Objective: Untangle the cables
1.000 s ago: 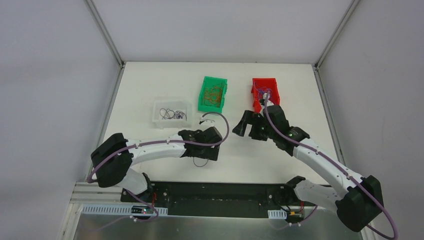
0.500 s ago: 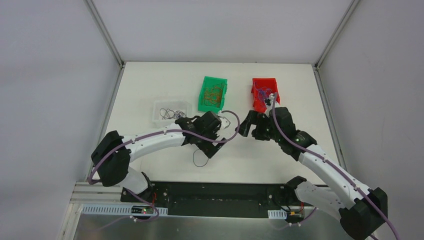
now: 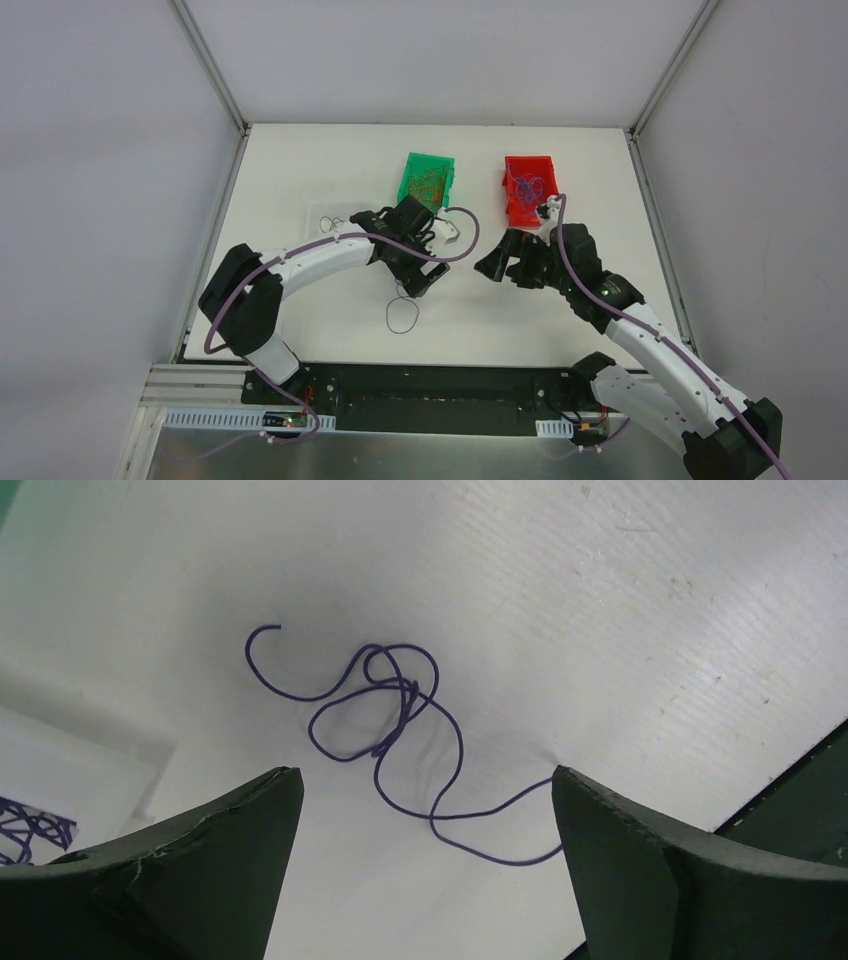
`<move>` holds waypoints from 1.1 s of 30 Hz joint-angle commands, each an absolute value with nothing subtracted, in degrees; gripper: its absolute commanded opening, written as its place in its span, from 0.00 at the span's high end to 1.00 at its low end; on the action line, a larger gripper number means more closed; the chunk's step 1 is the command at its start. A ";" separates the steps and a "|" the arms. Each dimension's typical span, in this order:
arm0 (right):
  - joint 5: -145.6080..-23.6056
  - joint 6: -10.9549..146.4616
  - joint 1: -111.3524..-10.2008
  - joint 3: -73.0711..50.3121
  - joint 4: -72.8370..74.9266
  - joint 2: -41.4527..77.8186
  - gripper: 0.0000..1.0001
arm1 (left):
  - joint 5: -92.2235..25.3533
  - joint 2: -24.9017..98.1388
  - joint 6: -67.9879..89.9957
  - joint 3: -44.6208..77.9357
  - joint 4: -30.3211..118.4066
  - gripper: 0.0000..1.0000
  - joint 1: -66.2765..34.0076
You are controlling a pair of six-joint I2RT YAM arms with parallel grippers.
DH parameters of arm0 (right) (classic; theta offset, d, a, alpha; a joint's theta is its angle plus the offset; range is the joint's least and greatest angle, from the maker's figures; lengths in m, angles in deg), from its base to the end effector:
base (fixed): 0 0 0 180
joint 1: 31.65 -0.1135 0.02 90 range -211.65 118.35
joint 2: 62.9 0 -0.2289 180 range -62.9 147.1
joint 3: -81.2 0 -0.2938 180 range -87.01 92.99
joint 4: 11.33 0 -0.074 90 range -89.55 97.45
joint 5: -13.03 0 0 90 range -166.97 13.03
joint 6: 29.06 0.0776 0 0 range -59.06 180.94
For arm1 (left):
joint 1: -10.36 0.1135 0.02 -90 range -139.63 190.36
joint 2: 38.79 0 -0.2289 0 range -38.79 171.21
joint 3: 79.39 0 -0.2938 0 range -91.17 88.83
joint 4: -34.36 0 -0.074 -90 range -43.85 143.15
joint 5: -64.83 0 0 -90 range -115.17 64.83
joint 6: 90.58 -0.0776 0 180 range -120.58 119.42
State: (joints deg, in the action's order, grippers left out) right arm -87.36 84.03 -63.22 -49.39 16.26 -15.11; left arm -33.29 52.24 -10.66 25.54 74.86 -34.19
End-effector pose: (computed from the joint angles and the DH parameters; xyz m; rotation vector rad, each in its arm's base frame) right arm 0.2441 0.1664 0.2255 -0.2747 2.0887 0.7736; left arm 0.2702 -0.2814 0.1359 1.2396 2.2792 -0.4074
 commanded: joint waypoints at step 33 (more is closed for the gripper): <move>-87.26 85.67 -61.94 -48.40 16.53 -18.95 0.01 | -32.20 58.92 -12.56 29.82 67.78 1.00 -34.49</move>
